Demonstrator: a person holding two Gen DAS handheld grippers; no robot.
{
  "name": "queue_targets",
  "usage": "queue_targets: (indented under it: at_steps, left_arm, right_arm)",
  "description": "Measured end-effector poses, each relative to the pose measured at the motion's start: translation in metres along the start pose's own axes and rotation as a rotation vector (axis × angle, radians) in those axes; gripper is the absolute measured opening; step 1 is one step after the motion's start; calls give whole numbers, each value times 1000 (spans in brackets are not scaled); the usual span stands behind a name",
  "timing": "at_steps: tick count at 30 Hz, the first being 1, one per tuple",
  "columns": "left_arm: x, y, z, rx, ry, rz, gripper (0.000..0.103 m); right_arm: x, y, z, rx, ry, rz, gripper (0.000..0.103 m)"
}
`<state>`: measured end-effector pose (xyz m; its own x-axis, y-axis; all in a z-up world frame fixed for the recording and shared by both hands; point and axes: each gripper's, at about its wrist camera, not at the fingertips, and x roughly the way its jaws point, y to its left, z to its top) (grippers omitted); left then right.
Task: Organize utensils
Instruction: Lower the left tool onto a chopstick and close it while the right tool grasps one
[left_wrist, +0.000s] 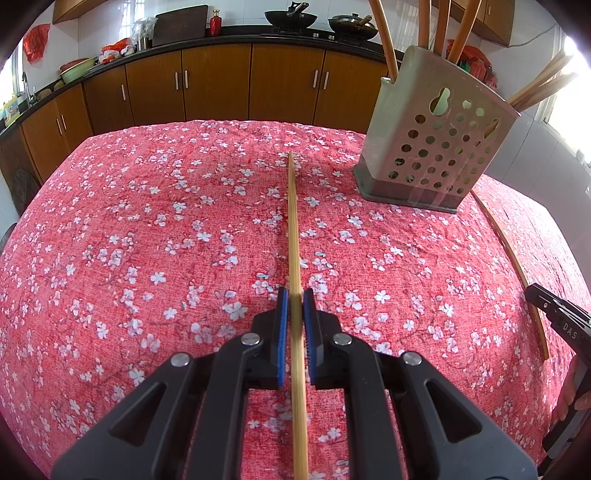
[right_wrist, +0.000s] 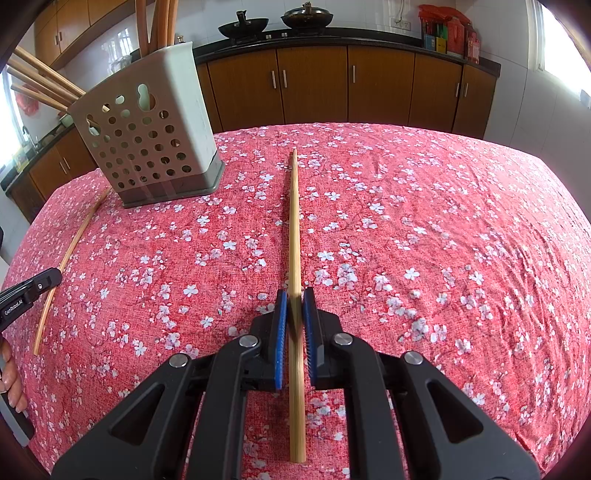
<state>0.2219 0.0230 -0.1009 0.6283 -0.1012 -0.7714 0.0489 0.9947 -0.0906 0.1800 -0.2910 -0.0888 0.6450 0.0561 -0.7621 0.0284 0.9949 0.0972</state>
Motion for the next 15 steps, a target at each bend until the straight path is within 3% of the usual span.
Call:
queue_targets:
  at_steps: [15]
  left_arm:
    - [-12, -8, -15, 31, 7, 11, 11]
  right_arm:
    - [-6, -4, -5, 41, -1, 30, 10]
